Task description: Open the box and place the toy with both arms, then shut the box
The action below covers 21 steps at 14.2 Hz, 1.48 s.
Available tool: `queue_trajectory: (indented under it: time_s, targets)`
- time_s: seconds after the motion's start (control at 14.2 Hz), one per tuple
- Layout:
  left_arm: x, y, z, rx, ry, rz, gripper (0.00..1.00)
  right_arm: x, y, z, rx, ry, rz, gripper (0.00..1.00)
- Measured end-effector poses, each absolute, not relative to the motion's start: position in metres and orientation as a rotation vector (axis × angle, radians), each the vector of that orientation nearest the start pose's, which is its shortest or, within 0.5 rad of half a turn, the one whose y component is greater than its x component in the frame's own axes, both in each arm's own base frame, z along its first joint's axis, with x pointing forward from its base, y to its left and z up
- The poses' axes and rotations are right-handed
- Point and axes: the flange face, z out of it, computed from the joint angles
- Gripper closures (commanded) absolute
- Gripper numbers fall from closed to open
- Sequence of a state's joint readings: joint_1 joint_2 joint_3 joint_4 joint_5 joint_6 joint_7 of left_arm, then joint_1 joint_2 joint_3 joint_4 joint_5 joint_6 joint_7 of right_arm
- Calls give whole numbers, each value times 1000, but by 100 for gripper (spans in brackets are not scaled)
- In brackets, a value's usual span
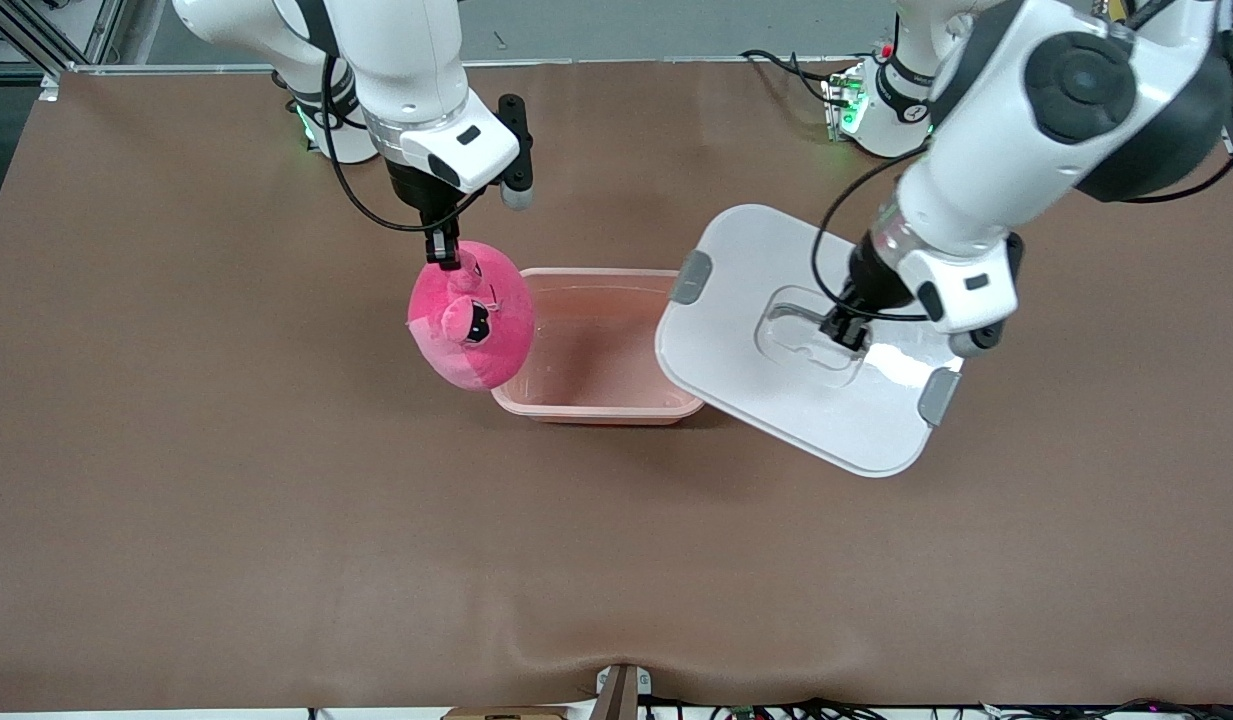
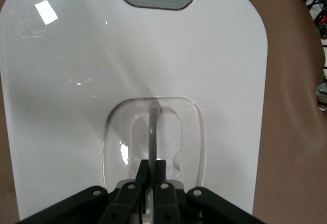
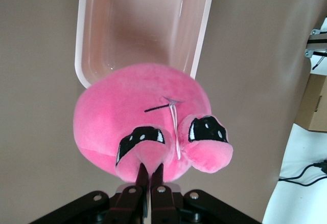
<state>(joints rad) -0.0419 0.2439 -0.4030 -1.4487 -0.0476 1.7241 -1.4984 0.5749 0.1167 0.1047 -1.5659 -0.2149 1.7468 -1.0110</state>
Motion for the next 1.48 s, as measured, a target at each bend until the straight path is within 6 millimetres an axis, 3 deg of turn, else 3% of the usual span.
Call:
queue_trajectory:
  time_s: [0.21, 0.35, 0.99, 1.48]
  targets:
    - [595, -203, 559, -2833, -1579, 206, 100, 484, 372, 571, 1871, 2228, 55, 100]
    - [599, -185, 557, -2853, -1522, 221, 100, 485, 379, 562, 1859, 2238, 47, 100]
    - [602, -162, 553, -2937, -1317, 247, 100, 488, 389, 538, 1874, 2239, 1, 100]
    - [603, -139, 545, -2943, -1228, 281, 100, 474, 412, 524, 1865, 2253, -18, 100]
